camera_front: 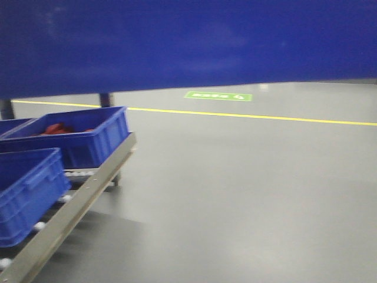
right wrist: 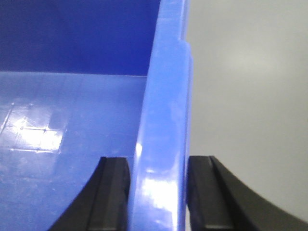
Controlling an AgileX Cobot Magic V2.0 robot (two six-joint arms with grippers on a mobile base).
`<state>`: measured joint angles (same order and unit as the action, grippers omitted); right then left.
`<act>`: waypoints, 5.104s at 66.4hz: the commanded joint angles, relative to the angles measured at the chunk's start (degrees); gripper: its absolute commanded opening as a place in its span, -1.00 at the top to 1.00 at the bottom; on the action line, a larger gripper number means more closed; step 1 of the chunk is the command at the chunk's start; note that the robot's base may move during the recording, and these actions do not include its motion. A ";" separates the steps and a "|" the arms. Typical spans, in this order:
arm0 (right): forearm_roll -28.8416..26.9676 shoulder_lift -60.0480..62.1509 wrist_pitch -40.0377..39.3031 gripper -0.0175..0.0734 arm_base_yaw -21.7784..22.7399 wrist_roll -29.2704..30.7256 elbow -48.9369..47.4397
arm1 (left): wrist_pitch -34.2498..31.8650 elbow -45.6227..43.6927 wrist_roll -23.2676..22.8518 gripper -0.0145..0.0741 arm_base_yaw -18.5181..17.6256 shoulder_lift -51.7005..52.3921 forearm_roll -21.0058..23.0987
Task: Move blue bin to conveyor side
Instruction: 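Hold the blue bin with both grippers while the base drives away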
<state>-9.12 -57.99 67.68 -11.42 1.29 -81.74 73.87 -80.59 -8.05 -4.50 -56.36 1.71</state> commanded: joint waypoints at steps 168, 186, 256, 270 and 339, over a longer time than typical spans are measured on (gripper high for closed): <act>3.36 1.26 -6.13 0.78 0.34 1.22 -0.85 | -4.80 -0.65 1.40 0.71 0.12 1.15 -2.38; 3.36 1.26 -6.36 0.78 0.34 1.22 -0.85 | -4.80 -0.65 1.40 0.71 0.12 1.15 -2.38; 3.36 1.26 -6.49 0.78 0.34 1.22 -0.85 | -4.86 -0.65 1.40 0.71 0.12 1.15 -2.54; 3.36 1.26 -6.49 0.78 0.34 1.22 -0.85 | -4.86 -0.65 1.40 0.71 0.12 1.15 -2.54; 3.36 1.26 -6.49 0.78 0.34 1.22 -0.85 | -4.86 -0.65 1.40 0.71 0.12 1.15 -2.54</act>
<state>-8.99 -57.82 66.85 -11.42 1.29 -81.74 73.02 -80.47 -8.16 -4.50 -56.36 1.61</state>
